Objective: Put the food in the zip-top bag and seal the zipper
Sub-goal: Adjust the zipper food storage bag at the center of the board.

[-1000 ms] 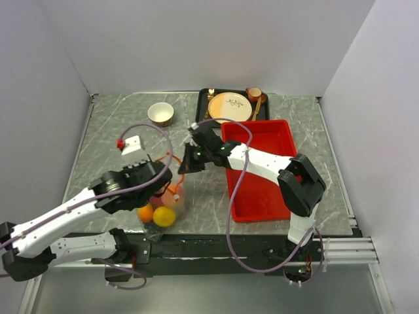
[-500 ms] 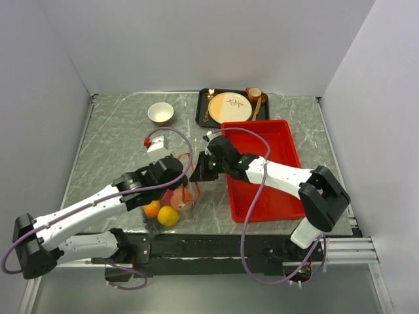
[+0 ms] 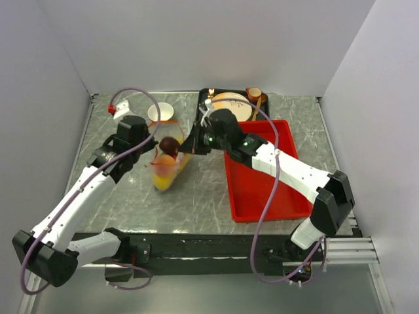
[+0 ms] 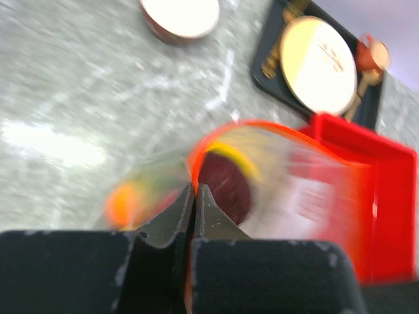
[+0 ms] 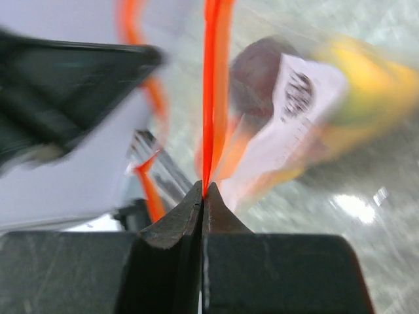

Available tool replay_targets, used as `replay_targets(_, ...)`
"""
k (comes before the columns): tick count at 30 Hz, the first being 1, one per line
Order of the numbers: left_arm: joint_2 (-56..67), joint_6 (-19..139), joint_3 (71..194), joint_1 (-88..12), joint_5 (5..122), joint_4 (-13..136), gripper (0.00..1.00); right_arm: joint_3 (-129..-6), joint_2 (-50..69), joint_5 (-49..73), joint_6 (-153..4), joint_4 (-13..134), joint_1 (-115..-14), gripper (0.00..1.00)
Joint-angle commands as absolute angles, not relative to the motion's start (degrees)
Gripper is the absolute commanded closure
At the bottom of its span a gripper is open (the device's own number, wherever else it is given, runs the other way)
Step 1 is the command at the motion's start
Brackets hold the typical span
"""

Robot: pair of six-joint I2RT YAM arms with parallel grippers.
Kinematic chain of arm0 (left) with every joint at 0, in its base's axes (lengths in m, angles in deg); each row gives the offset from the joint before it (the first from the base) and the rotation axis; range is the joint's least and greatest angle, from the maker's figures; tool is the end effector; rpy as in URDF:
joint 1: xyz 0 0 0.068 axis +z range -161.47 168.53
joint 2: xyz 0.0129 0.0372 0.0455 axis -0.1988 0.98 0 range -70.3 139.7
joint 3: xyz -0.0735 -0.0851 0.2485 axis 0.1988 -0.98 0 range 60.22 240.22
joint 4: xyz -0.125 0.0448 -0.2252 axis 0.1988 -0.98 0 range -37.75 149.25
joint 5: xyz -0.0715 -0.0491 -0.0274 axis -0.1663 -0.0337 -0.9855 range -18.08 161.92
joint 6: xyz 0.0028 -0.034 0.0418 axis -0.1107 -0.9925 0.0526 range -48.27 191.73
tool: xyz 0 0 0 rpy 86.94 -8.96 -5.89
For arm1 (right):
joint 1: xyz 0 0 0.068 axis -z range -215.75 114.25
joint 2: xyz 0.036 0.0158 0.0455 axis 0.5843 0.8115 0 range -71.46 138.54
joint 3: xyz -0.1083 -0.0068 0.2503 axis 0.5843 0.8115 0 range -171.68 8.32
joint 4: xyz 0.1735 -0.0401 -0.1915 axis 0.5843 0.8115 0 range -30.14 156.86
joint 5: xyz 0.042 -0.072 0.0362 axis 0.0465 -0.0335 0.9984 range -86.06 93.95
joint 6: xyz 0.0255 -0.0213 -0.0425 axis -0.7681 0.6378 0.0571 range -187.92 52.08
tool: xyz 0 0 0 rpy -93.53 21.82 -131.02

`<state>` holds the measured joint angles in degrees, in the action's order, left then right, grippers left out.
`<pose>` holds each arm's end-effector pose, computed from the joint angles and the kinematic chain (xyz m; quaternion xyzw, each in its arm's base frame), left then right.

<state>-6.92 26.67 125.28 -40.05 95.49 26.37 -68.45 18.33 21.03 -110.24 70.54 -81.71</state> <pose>0.2142 -0.1005 0.3614 -0.2215 0.8297 -0.1455 0.4913 0.2498 0.2734 0.3373 -0.1074 0.8250 0.4659 0.3014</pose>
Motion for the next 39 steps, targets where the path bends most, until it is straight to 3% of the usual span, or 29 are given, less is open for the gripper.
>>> replay_targets(1, -8.24, 33.31, 127.11, -33.36, 86.71, 29.89, 0.96, -79.12, 22.13, 21.87, -108.79, 73.31, -83.03, 1.00)
replay_targets(11, -12.03, 38.15, 129.38, -24.13, 83.17, 24.45, 0.93, -105.03, 38.56, 25.04, -108.87, 81.30, -85.23, 1.00)
replay_targets(16, -11.33, 39.82, 131.76, -22.98, 81.60, 23.57, 0.92, -111.74, 42.62, 25.48, -108.44, 84.03, -84.97, 1.00)
replay_targets(21, -8.43, 40.44, 128.79, -22.81, 70.46, 27.95, 0.92, -98.94, 39.46, 24.07, -109.57, 78.95, -82.87, 1.00)
replay_targets(29, -4.30, 35.62, 113.32, -24.12, 56.81, 41.04, 0.94, -78.89, 36.82, 23.20, -110.02, 73.40, -79.52, 1.00)
replay_targets(39, 1.59, 33.32, 115.06, -38.44, 59.00, 45.27, 0.91, -65.95, 29.61, 18.19, -112.04, 69.89, -77.15, 1.00)
